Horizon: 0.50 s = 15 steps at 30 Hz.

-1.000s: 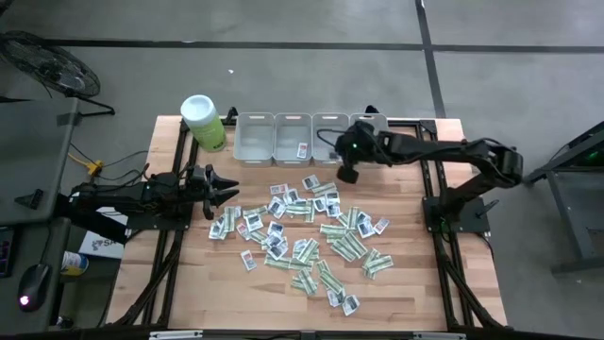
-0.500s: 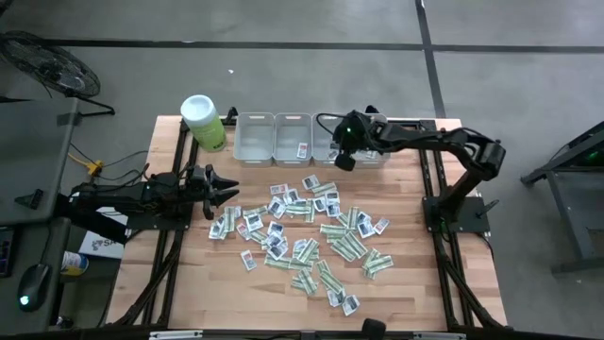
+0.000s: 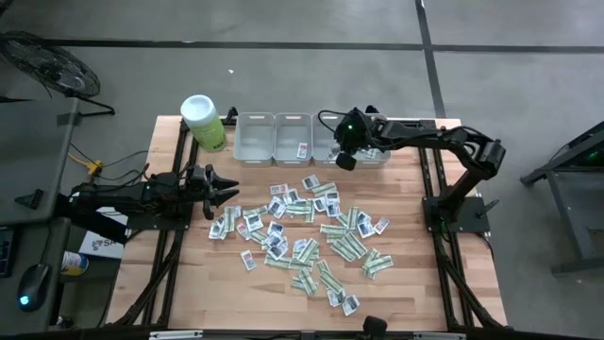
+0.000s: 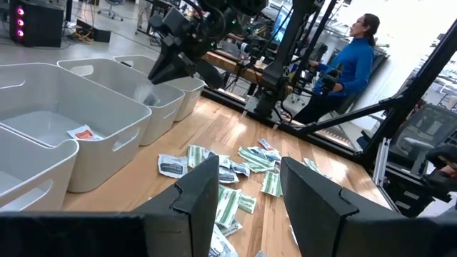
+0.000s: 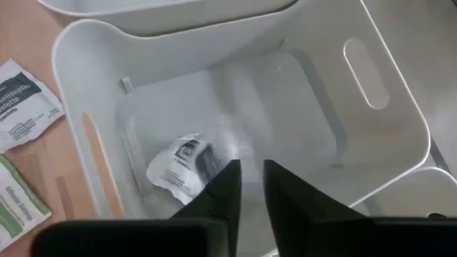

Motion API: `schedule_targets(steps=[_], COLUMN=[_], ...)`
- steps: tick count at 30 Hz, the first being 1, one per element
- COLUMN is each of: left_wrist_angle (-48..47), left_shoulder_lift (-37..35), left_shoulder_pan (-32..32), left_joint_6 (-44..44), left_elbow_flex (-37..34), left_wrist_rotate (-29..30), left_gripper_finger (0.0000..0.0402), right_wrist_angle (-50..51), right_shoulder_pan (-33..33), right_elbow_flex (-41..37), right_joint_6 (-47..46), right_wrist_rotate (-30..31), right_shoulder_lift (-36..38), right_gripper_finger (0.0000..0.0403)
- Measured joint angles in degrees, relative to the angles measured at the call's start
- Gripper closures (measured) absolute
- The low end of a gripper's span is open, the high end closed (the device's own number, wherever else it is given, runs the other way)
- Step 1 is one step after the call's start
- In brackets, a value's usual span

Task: Pick & Place First Aid Supplies
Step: Put the towelette pack into the middle right gray bin

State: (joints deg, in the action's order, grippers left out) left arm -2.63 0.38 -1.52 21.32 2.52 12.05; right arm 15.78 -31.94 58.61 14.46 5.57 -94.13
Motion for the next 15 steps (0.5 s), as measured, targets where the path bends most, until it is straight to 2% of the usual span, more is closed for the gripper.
schedule_targets(steps=[8,15], left_wrist_angle=[0.00,0.00], left_shoulder_lift=[-0.01,-0.01], left_shoulder_pan=[0.00,0.00], left_joint_6=[0.00,0.00], left_elbow_flex=[0.00,0.00], left_wrist_rotate=[0.00,0.00], left_gripper_finger=[0.0252,0.0252], right_wrist_angle=[1.73,4.02], right_shoulder_pan=[0.81,5.46], right_elbow_flex=[0.13,0.22], right_joint_6=[-1.95,-3.48], right_wrist_rotate=[0.26,-0.62], right_shoulder_lift=[1.86,6.22], right_gripper_finger=[0.0282,0.0275])
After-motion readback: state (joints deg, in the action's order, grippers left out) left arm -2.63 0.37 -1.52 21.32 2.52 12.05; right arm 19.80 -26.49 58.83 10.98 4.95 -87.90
